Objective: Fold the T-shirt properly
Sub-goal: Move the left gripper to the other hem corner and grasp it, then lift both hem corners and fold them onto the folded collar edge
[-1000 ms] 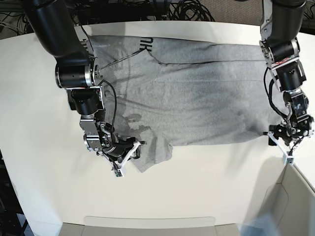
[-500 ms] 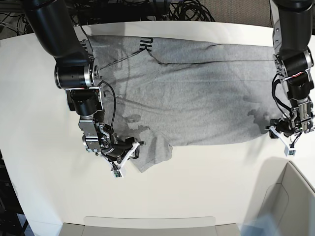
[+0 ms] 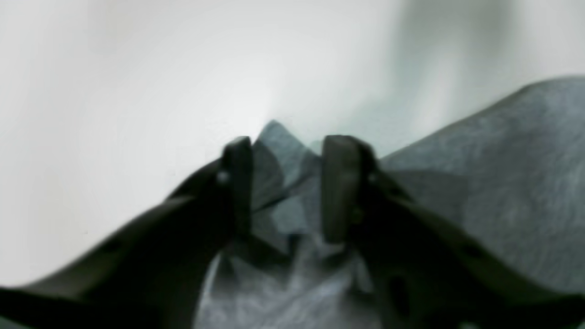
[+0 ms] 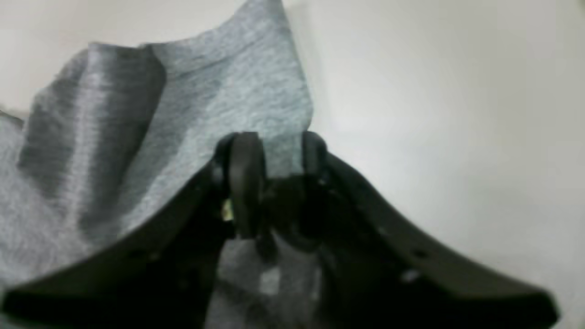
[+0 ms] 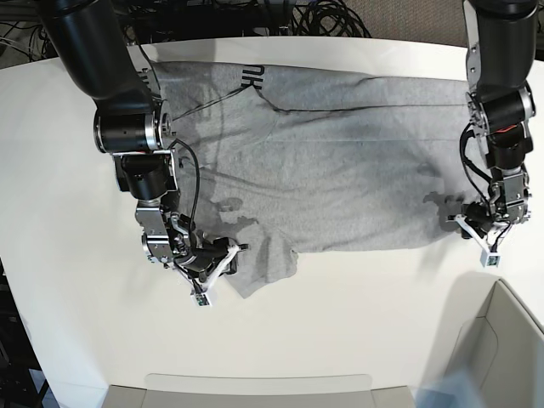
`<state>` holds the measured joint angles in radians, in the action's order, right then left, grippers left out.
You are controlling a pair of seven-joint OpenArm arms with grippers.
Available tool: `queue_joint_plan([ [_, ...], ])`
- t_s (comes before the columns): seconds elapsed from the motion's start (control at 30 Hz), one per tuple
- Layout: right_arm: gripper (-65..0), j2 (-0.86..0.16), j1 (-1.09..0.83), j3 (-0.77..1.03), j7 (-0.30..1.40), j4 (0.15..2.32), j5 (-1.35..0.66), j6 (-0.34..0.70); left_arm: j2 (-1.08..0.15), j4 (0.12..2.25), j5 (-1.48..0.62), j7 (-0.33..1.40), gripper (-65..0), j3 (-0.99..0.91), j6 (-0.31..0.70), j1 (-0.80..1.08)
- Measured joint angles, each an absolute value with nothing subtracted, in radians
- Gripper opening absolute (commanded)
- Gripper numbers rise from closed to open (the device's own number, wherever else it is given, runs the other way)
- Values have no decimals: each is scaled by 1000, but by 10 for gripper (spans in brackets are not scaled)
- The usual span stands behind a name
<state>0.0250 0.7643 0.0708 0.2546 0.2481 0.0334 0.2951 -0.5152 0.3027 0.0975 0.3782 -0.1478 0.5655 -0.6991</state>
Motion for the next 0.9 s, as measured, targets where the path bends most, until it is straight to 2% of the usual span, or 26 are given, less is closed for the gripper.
queue_joint_plan([
  [0.1, -650, 25, 765, 71, 261, 248, 36, 291, -512, 293, 104, 379, -582, -148, 570, -712],
  [0.23, -650, 26, 776, 71, 282, 249, 44, 291, -512, 293, 105, 381, -627, -165, 566, -714],
  [0.43, -650, 28, 749, 71, 308, 362, 57, 291, -510, 286, 134, 427, -633, -373, 570, -730],
  [0.57, -650, 32, 743, 71, 303, 435, 52, 292, -516, 284, 131, 432, -634, -378, 571, -732],
  [0.77, -650, 31, 734, 71, 310, 437, 53, 291, -524, 286, 131, 439, -634, -450, 571, -732],
  [0.9, -650, 31, 712, 71, 311, 458, 51, 291, -521, 385, 131, 476, -634, -460, 575, -717],
])
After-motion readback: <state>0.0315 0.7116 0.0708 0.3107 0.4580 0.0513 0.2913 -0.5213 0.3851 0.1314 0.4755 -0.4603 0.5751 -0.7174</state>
